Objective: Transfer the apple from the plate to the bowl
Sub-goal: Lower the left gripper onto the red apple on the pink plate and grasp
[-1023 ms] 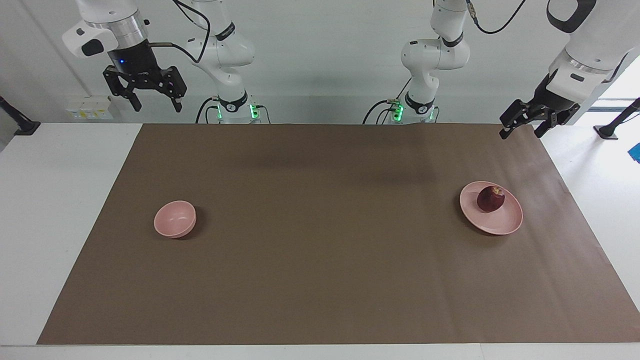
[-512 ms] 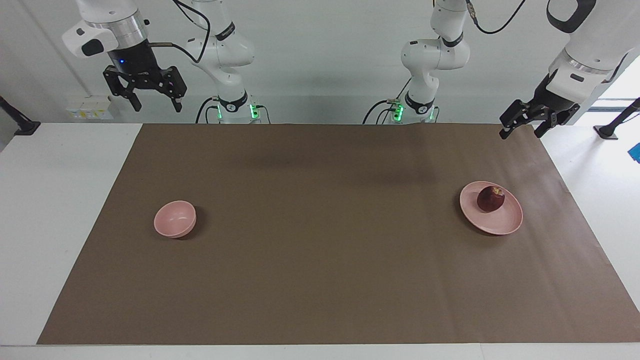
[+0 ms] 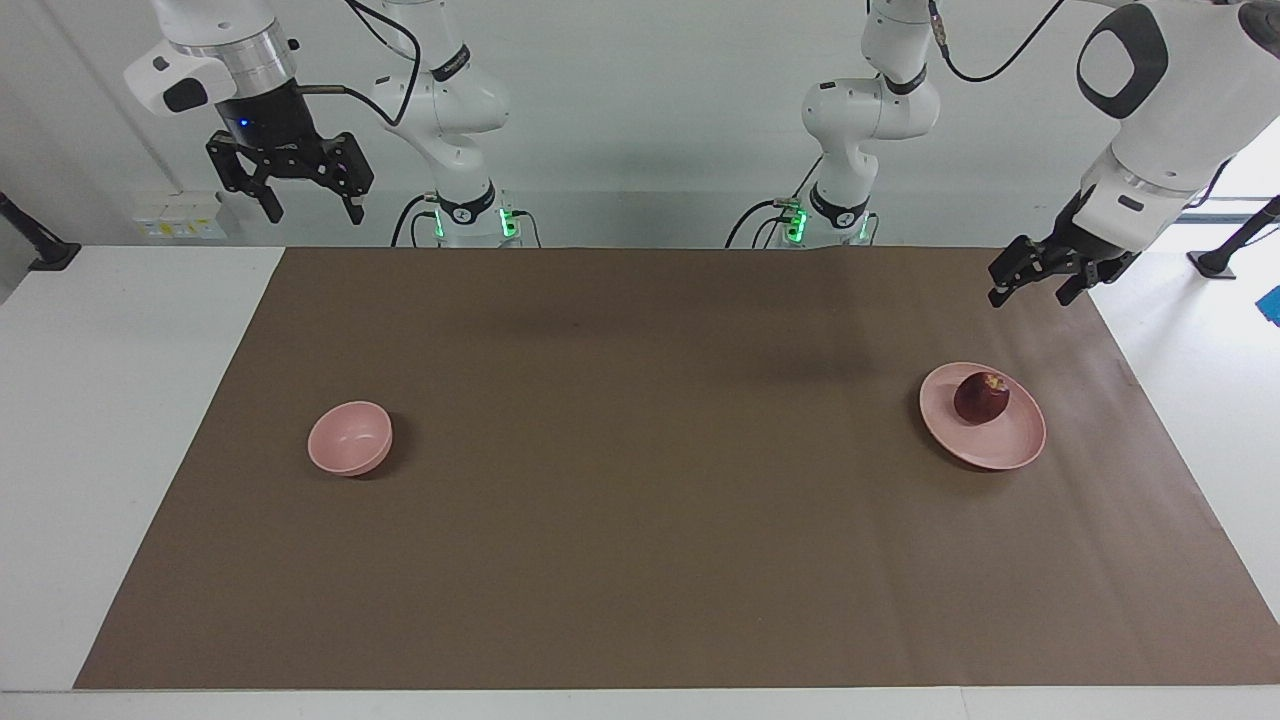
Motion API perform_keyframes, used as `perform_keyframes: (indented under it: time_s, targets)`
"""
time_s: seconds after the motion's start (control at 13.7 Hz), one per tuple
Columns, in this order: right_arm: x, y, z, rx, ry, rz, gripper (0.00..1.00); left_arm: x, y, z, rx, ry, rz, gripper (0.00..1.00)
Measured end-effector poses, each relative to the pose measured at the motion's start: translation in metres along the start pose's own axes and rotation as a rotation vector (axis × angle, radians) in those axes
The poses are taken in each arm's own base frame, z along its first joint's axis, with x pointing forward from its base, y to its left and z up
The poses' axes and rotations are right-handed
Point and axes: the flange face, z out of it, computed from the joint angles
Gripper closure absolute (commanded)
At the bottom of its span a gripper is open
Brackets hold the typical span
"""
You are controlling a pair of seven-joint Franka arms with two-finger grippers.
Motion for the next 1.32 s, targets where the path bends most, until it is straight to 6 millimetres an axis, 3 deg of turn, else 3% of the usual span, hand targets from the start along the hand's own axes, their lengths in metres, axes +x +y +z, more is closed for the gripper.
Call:
perform_keyframes:
  time_s: [0.37, 0.8, 1.02, 1.17, 1.32]
  targets:
    - [0.000, 0.000, 0.000, 0.000, 0.000, 0.000, 0.00, 0.005, -0.018, 0.052, 0.002, 0.005, -0.008, 0.00]
    - [0.000, 0.000, 0.000, 0.000, 0.000, 0.000, 0.00, 0.002, -0.077, 0.111, 0.006, 0.007, -0.007, 0.00]
    - [0.000, 0.000, 0.000, 0.000, 0.000, 0.000, 0.00, 0.005, -0.105, 0.159, 0.016, 0.020, 0.013, 0.00]
    - [0.000, 0.000, 0.000, 0.000, 0.000, 0.000, 0.00, 0.006, -0.108, 0.189, 0.018, 0.008, 0.011, 0.00]
    - [0.000, 0.000, 0.000, 0.000, 0.000, 0.000, 0.00, 0.008, -0.104, 0.206, 0.017, -0.009, 0.018, 0.00]
